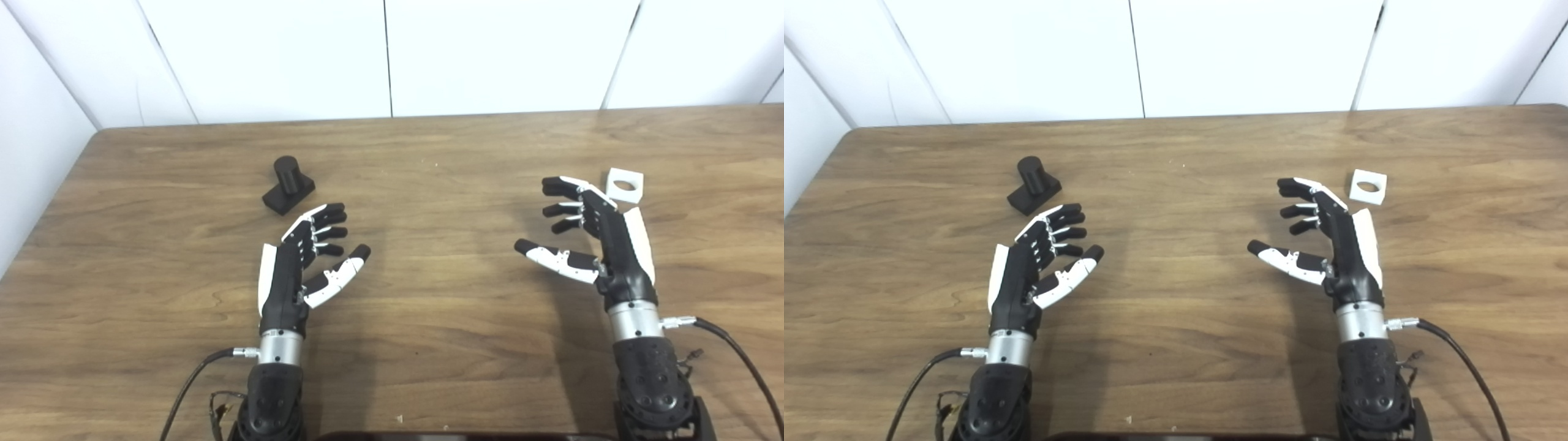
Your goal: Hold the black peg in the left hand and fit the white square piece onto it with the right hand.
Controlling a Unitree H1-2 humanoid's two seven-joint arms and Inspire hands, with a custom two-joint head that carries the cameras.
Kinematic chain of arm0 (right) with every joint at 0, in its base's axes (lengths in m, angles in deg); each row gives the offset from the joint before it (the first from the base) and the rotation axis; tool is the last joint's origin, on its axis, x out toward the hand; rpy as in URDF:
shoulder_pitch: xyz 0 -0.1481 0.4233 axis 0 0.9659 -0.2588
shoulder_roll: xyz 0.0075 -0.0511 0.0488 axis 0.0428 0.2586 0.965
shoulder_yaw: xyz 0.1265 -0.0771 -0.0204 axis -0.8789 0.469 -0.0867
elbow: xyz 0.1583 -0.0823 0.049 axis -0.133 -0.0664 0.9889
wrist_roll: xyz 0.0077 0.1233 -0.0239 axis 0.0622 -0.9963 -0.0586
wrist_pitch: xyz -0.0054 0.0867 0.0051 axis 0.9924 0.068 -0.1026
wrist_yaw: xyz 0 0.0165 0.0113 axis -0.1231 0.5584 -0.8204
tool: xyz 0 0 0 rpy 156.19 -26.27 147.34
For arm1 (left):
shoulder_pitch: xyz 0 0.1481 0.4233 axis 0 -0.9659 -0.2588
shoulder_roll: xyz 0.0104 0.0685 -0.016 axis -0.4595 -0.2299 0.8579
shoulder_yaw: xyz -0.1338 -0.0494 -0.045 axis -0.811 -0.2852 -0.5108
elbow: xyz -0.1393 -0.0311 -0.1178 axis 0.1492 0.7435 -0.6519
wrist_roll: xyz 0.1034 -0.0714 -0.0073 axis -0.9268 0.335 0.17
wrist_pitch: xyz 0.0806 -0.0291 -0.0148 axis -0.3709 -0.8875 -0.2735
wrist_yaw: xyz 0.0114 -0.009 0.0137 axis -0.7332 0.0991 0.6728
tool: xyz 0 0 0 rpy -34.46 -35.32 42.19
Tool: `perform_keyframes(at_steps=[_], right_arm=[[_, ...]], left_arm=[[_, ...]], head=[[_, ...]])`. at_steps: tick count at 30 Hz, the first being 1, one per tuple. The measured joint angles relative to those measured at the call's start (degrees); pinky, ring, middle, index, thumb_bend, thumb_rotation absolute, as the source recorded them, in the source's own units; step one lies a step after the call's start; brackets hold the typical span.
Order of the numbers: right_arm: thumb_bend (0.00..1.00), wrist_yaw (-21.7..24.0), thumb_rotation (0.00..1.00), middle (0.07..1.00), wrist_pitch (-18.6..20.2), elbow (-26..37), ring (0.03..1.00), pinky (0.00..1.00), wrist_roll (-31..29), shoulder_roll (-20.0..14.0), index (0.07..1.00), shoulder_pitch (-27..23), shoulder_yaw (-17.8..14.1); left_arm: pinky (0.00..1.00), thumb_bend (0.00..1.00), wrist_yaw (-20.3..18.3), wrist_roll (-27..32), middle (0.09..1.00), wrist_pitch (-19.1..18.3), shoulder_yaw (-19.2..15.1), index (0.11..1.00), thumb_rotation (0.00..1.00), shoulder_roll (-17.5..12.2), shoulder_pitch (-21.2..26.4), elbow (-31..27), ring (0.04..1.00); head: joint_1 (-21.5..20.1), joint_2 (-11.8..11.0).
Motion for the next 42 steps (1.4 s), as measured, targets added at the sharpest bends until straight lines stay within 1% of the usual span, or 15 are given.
perform_keyframes(at_steps=[2,4,6,8,9,10,13,18,22,29,32,34,37,40,42], right_arm=[[0.64,0.0,0.08,0.746,-0.01,0.0,0.645,0.52,-0.01,-0.01,0.731,0.0,0.03],[0.64,0.0,0.09,0.745,0.0,0.0,0.645,0.52,0.02,-0.03,0.729,0.0,0.04],[0.63,0.0,0.1,0.744,0.0,0.0,0.651,0.53,0.03,-0.1,0.728,0.0,0.01],[0.63,0.01,0.08,0.745,0.0,0.0,0.657,0.53,0.03,-0.34,0.732,0.01,-0.05],[0.63,0.02,0.08,0.747,-0.01,0.0,0.659,0.53,-0.03,-0.61,0.733,0.02,-0.2],[0.62,0.03,0.05,0.747,-0.06,-0.03,0.651,0.51,-0.17,-0.88,0.73,0.05,-0.37],[0.63,0.06,0.01,0.751,-0.32,-0.43,0.657,0.52,-1.29,-1.85,0.731,0.09,-1.23],[0.62,0.3,0.0,0.763,0.22,-0.29,0.681,0.56,-3.23,-2.11,0.741,0.41,-2.59],[0.63,0.81,0.0,0.774,2.46,0.3,0.696,0.57,-3.68,-1.71,0.747,0.54,-2.56],[0.64,1.55,0.0,0.768,3.94,1.31,0.686,0.56,-3.64,-1.63,0.739,0.48,-2.47],[0.64,1.63,0.0,0.766,4.37,1.73,0.685,0.56,-3.64,-1.64,0.733,0.43,-2.47],[0.64,1.72,0.0,0.764,4.63,1.75,0.685,0.56,-3.62,-1.67,0.73,0.37,-2.47],[0.65,1.78,0.0,0.758,4.85,1.87,0.679,0.56,-3.62,-1.69,0.725,0.34,-2.54],[0.66,1.79,0.0,0.75,4.88,1.87,0.664,0.55,-3.67,-1.7,0.725,0.12,-2.55],[0.65,1.84,0.0,0.75,4.97,1.87,0.663,0.55,-3.69,-1.7,0.725,-0.09,-2.56]], left_arm=[[0.58,0.6,-0.01,0.08,0.74,0.0,0.05,0.711,0.18,-0.01,0.0,0.0,0.691],[0.58,0.6,0.02,-0.01,0.743,0.0,0.19,0.708,0.18,-0.01,0.0,0.01,0.685],[0.57,0.59,0.16,-0.52,0.737,0.04,0.46,0.706,0.19,-0.01,0.0,0.06,0.675],[0.57,0.59,0.39,-1.18,0.732,0.16,0.89,0.706,0.19,0.02,0.01,0.29,0.673],[0.57,0.59,0.62,-1.93,0.731,0.4,1.25,0.706,0.18,0.1,0.04,0.67,0.674],[0.58,0.6,0.78,-2.16,0.739,0.42,1.48,0.709,0.17,0.22,0.05,0.94,0.688],[0.57,0.61,1.24,-2.86,0.742,0.47,2.24,0.713,0.18,1.31,0.01,2.1,0.693],[0.55,0.59,2.35,-4.08,0.73,1.09,3.33,0.713,0.16,2.98,0.2,3.29,0.672],[0.56,0.59,2.97,-4.51,0.733,2.19,3.33,0.715,0.18,2.95,0.66,3.8,0.688],[0.59,0.61,3.15,-5.25,0.739,2.18,3.1,0.714,0.2,2.71,0.83,3.8,0.71],[0.58,0.62,3.16,-5.92,0.74,2.11,2.74,0.712,0.24,2.14,1.08,3.79,0.704],[0.58,0.63,3.19,-7.58,0.744,1.26,2.49,0.714,0.27,1.59,1.38,3.61,0.704],[0.61,0.62,3.19,-12.15,0.751,-2.22,2.31,0.722,0.31,0.42,1.85,1.12,0.716],[0.62,0.64,2.96,-16.35,0.752,-6.11,2.17,0.723,0.3,-0.59,2.91,-1.69,0.721],[0.6,0.63,2.75,-18.07,0.747,-7.99,2.13,0.716,0.27,-1.01,3.63,-2.81,0.706]], head=[[0.87,-0.26],[2.98,-0.53],[6.75,-1.14],[7.91,-1.41],[10.35,-2.02],[13.94,-2.98],[16.42,-3.77],[17.05,-4.66],[16.88,-4.75],[16.79,-4.83],[16.88,-4.83],[16.96,-4.83],[16.96,-4.92],[17.05,-4.92],[16.96,-5.01]])
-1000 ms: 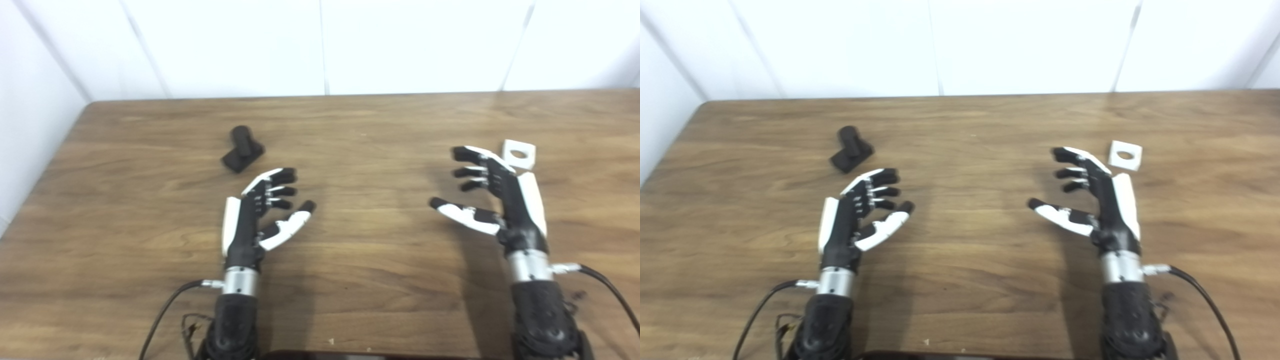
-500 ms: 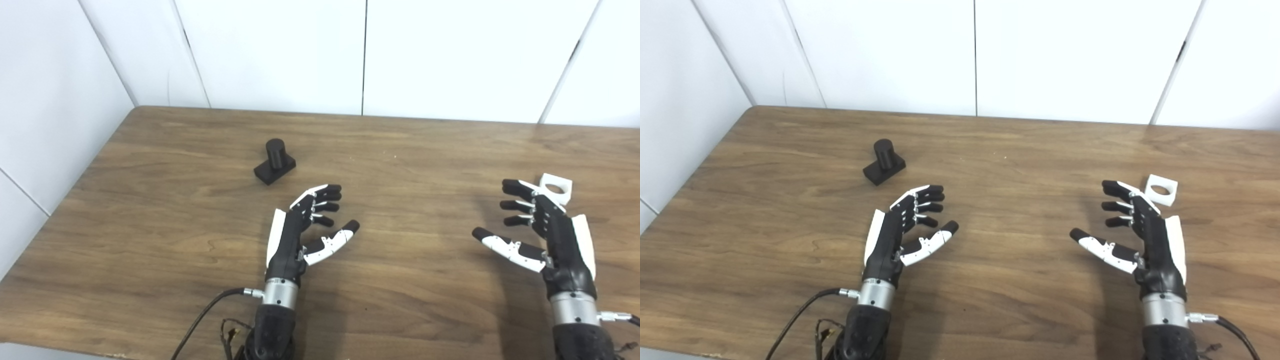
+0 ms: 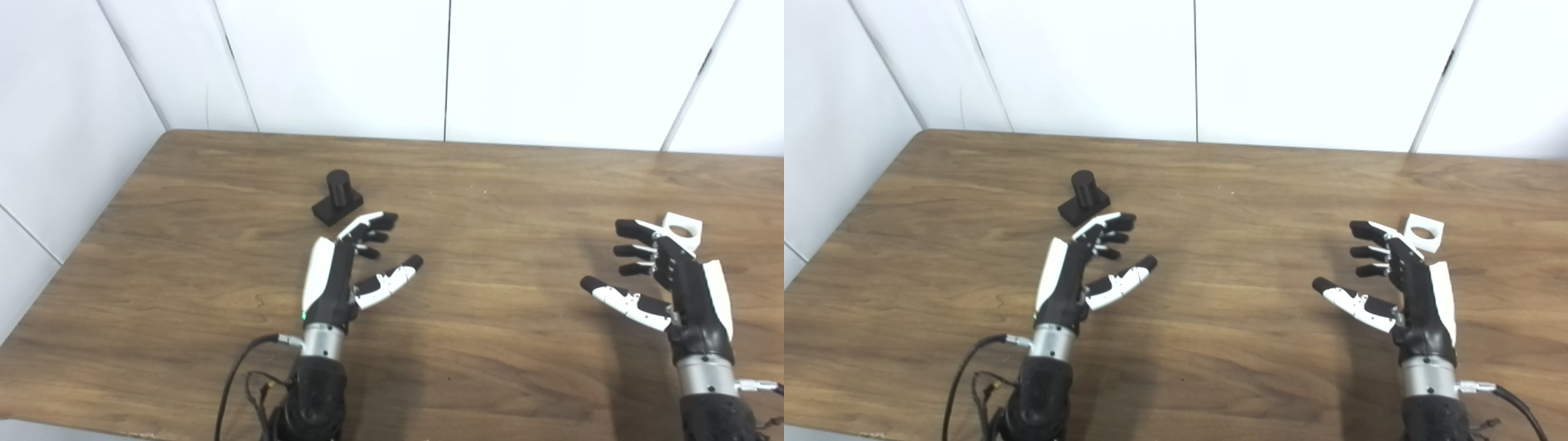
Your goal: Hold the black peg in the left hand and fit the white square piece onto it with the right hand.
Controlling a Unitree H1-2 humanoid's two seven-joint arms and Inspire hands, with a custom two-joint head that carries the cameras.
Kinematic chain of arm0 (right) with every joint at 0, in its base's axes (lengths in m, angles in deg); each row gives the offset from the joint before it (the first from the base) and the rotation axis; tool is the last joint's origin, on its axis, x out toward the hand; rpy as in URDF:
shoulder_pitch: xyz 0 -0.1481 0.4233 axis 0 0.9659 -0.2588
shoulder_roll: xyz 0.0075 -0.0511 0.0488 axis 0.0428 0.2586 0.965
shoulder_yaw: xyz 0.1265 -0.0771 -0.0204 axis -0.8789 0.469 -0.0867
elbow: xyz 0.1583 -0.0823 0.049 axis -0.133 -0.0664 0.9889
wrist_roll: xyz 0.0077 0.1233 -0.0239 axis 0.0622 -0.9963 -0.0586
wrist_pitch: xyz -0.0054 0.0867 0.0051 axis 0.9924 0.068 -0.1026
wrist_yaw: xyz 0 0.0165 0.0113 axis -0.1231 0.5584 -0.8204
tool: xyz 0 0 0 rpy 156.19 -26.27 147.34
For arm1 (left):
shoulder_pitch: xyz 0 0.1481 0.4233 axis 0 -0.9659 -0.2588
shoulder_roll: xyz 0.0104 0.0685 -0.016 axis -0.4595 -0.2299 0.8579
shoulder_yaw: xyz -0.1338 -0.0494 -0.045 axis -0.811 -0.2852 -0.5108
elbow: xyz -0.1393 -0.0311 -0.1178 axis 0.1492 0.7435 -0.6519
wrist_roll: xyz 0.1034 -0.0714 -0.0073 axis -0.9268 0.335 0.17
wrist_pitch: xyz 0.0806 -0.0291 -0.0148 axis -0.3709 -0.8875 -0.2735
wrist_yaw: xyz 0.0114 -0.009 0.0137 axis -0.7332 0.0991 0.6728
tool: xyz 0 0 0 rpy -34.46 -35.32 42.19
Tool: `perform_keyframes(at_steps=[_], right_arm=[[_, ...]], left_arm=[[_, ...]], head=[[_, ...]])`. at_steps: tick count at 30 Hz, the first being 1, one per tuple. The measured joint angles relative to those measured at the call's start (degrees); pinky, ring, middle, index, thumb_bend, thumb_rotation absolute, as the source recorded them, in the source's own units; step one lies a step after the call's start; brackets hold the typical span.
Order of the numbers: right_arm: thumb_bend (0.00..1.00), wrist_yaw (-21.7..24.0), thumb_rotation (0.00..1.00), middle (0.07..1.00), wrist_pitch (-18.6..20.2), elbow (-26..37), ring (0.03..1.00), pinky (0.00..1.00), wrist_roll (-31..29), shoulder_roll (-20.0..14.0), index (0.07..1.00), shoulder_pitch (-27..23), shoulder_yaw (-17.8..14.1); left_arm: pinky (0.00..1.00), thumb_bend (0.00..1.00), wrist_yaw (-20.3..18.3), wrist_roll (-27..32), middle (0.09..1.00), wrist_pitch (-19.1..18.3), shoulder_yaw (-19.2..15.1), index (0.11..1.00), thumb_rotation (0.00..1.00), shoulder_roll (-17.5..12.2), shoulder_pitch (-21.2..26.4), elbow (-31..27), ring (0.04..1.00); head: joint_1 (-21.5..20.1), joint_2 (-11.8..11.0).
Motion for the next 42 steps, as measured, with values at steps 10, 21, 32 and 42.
perform_keyframes(at_steps=[10,21,32,42], right_arm=[[0.65,0.45,0.0,0.755,0.71,0.05,0.683,0.58,-0.01,-0.2,0.724,-0.95,-0.06],[0.66,0.61,0.0,0.748,2.08,0.73,0.681,0.58,0.17,-0.25,0.715,-0.93,-0.24],[0.65,0.55,0.0,0.747,2.05,0.73,0.664,0.56,0.39,-0.28,0.72,-0.35,-0.24],[0.65,0.55,0.0,0.74,2.07,0.75,0.656,0.55,0.54,-0.24,0.714,0.21,-0.45]], left_arm=[[0.6,0.64,-0.95,-2.75,0.749,-4.78,-0.78,0.705,0.24,-2.53,3.33,-1.04,0.716],[0.58,0.64,0.3,-6.78,0.759,-5.83,-2.25,0.707,0.28,-6.03,7.59,1.9,0.712],[0.6,0.63,0.51,-9.71,0.779,-7.77,-4.07,0.715,0.29,-10.69,12.31,3.07,0.748],[0.54,0.66,0.72,-17.69,0.788,-9.86,-2.96,0.699,0.31,-15.73,15.36,5.06,0.739]], head=[[0.35,-0.09],[0.35,0.0],[0.44,0.0],[0.61,0.0]])
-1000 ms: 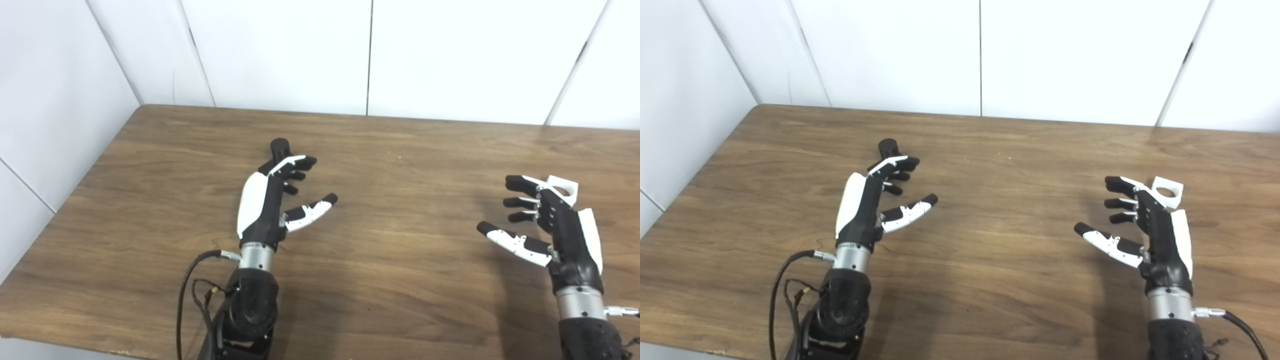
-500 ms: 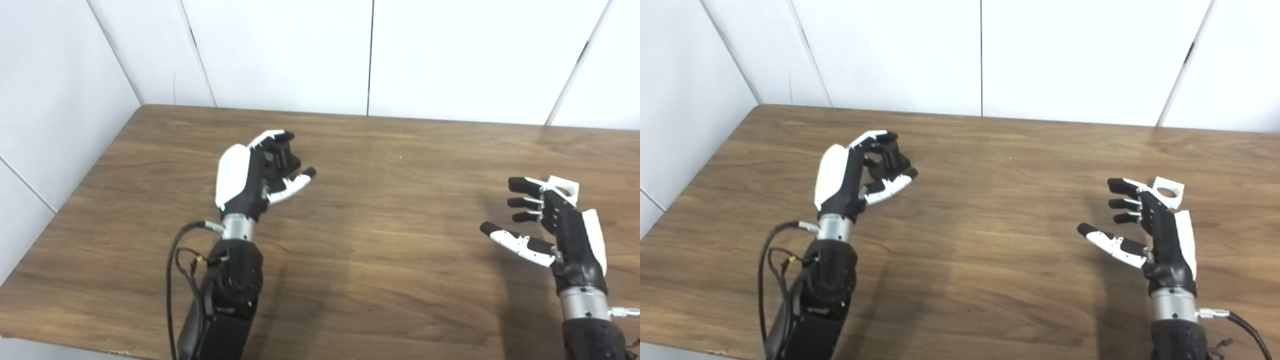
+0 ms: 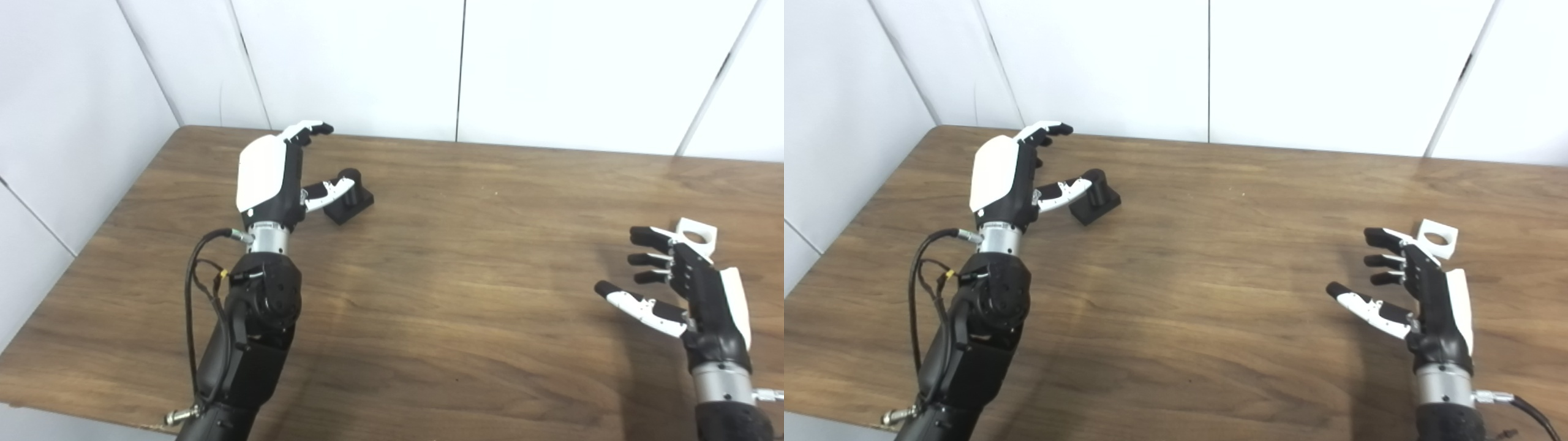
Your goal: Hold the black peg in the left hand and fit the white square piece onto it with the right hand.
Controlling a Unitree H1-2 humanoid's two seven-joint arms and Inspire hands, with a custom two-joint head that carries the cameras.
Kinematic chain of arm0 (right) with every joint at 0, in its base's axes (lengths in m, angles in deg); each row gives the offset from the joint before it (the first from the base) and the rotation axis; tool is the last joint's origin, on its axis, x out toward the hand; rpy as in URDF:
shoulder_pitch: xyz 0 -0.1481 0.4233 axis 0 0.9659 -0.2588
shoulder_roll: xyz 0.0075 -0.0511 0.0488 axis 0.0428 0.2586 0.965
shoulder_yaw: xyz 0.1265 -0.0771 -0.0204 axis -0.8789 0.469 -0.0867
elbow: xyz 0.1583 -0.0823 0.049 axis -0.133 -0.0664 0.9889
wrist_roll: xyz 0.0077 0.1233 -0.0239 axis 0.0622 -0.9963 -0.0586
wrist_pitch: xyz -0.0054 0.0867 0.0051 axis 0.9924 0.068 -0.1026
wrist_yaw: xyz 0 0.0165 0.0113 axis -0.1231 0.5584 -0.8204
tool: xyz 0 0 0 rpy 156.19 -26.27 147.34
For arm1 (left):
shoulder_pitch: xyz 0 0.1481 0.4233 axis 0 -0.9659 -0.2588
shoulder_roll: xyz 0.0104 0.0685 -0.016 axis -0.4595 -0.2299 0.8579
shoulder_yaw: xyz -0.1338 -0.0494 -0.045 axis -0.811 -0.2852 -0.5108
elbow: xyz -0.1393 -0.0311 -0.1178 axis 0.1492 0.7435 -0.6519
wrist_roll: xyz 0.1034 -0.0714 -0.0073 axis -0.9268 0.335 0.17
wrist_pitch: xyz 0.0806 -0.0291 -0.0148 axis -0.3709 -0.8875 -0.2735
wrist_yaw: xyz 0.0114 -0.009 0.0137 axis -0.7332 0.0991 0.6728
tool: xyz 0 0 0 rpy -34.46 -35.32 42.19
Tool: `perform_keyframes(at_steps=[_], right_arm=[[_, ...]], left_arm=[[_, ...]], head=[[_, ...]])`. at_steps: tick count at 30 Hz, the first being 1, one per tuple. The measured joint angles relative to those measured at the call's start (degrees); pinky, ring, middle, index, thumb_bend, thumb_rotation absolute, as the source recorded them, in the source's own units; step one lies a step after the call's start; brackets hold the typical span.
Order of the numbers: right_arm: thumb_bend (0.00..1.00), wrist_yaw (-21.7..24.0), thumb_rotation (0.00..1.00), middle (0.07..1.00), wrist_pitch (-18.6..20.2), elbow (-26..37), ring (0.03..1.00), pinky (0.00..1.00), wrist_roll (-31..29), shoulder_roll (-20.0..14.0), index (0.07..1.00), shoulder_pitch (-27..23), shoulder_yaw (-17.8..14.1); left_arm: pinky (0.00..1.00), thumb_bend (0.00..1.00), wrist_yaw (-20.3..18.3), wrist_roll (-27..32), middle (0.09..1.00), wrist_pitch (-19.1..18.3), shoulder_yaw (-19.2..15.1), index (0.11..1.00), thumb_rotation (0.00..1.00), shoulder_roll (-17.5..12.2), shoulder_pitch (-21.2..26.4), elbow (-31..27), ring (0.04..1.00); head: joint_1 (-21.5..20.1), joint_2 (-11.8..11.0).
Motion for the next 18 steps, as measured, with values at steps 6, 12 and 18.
perform_keyframes(at_steps=[6,12,18], right_arm=[[0.64,0.0,0.0,0.745,-0.02,0.0,0.649,0.53,0.03,0.0,0.724,0.02,0.01],[0.61,0.0,0.0,0.748,-0.13,0.0,0.662,0.54,-0.31,-0.04,0.736,0.05,0.0],[0.61,-0.01,0.0,0.741,-0.45,0.0,0.65,0.53,-0.71,-0.05,0.758,0.07,0.0]], left_arm=[[0.71,0.73,-0.64,-6.62,0.844,-3.32,1.81,0.702,0.37,-1.28,0.29,1.79,0.822],[0.71,0.79,-1.27,-8.79,0.84,-5.18,3.04,0.672,0.39,-1.46,0.82,3.09,0.831],[0.78,0.82,-3.46,-10.3,0.885,-7.89,4.23,0.69,0.45,-1.5,1.51,4.9,0.873]], head=[[-0.18,0.09],[-0.18,0.26],[-0.53,0.35]])
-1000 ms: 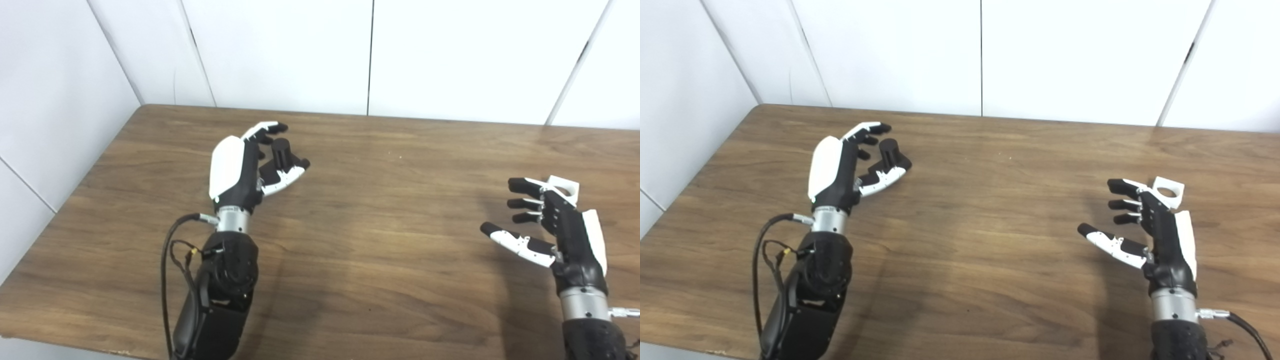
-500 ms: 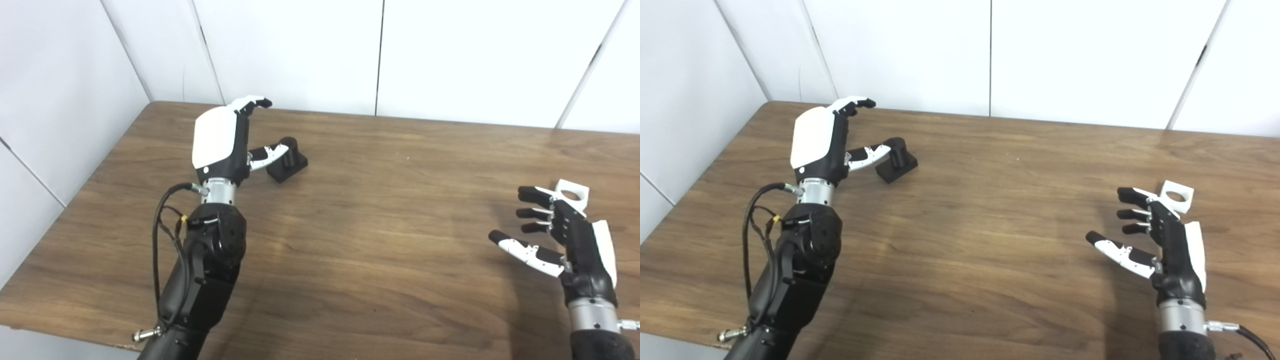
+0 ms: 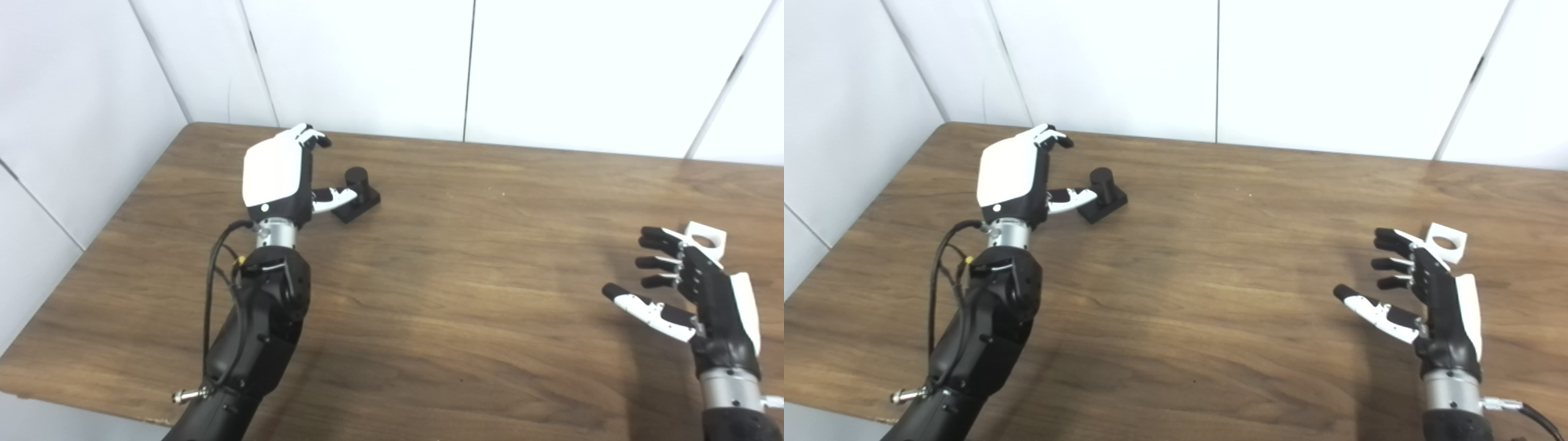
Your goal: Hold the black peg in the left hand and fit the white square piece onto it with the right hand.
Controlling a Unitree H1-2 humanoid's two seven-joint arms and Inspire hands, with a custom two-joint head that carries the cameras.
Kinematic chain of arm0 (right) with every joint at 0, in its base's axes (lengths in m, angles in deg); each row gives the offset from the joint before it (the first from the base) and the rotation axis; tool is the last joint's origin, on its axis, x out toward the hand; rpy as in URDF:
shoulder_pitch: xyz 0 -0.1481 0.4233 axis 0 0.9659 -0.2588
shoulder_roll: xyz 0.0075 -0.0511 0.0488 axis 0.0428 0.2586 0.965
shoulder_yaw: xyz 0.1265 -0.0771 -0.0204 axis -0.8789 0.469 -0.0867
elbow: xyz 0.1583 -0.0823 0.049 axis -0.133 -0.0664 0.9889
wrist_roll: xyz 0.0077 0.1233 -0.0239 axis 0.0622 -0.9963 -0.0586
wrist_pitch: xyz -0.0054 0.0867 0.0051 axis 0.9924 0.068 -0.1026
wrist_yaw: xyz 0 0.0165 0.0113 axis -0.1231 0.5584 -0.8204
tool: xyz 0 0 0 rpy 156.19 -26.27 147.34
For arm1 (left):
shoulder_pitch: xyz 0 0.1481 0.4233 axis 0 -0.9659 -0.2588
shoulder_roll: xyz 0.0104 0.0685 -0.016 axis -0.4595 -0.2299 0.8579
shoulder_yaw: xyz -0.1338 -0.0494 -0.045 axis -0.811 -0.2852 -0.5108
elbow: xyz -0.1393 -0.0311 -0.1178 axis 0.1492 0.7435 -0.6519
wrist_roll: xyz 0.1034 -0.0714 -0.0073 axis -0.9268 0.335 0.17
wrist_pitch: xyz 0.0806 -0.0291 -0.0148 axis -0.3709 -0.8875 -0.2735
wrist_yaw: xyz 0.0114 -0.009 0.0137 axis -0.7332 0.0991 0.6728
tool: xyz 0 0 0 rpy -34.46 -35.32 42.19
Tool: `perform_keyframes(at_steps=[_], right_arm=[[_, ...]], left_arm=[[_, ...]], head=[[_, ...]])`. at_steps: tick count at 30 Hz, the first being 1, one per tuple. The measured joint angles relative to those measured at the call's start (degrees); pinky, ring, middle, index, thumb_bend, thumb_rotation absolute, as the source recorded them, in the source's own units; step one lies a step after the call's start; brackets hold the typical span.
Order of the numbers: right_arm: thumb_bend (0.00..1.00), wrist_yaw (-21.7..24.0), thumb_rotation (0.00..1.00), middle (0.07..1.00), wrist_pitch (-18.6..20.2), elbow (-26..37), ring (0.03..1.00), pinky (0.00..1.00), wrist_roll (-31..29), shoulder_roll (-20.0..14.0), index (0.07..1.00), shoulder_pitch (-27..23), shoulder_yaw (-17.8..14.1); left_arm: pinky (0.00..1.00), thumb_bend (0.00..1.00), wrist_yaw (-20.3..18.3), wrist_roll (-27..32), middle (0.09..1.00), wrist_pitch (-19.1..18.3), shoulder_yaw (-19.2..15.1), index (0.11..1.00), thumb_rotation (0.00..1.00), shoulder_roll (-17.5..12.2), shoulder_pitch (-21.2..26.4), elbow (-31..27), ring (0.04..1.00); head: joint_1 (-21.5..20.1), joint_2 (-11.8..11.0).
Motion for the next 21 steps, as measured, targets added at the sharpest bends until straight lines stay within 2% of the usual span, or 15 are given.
perform_keyframes(at_steps=[3,15,21], right_arm=[[0.61,0.0,0.0,0.744,-0.08,0.0,0.648,0.53,-0.11,0.01,0.765,0.02,0.01],[0.61,0.0,0.0,0.748,-0.12,1.22,0.653,0.53,-0.14,0.33,0.758,0.32,0.09],[0.61,-0.02,0.0,0.752,-0.12,1.21,0.659,0.54,-0.08,0.33,0.752,0.42,0.05]], left_arm=[[0.78,0.84,-0.53,-0.42,0.89,-1.21,0.24,0.691,0.47,0.0,0.1,1.34,0.876],[0.84,0.87,-1.23,-0.42,0.929,-1.66,1.1,0.708,0.57,0.03,0.93,7.24,0.929],[0.88,0.87,-1.24,-0.23,0.938,-1.73,1.48,0.701,0.56,0.03,1.13,10.1,0.94]], head=[[0.0,0.0],[-0.53,0.09],[-0.79,0.09]])
